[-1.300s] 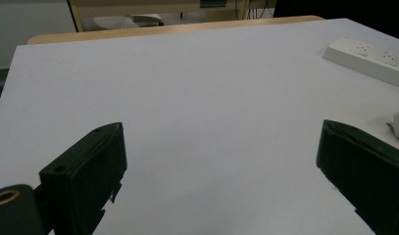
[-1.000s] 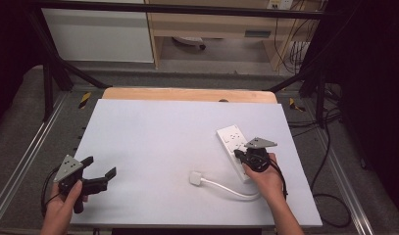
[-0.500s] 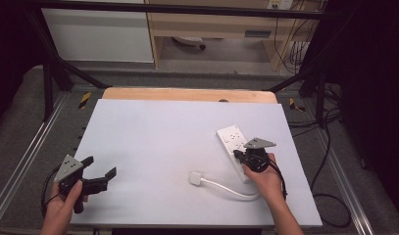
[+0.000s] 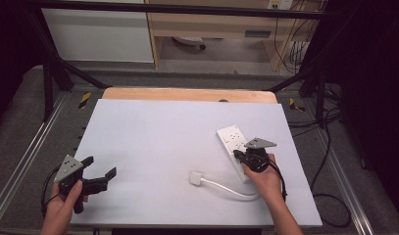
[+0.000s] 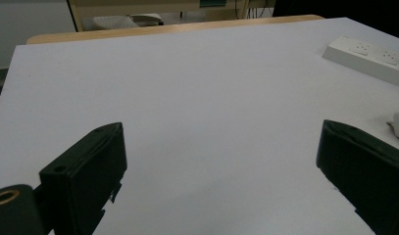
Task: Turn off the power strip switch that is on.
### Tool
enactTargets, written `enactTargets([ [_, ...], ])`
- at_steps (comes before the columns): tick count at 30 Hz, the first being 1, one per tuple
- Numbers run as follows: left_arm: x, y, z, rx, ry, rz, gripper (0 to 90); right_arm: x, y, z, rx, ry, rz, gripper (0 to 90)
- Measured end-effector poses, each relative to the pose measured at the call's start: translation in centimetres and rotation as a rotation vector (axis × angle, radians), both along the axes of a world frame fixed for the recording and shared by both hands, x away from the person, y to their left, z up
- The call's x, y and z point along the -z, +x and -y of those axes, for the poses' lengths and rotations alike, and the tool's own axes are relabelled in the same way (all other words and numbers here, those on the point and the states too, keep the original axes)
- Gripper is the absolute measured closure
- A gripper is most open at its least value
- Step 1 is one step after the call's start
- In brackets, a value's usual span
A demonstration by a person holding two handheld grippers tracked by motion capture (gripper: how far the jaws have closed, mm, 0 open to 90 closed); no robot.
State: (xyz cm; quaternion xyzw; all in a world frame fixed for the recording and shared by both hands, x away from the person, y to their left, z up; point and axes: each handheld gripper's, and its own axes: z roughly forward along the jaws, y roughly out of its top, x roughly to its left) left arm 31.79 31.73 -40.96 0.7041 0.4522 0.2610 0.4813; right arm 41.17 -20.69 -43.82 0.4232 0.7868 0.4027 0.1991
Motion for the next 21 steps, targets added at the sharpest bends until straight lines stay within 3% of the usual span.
enactTargets([
  [21,-0.01,0.0,-0.02,0.0,-0.001,0.001,4.7,0.15,0.08,-0.09,0.002,-0.007,-0.005,90.0],
])
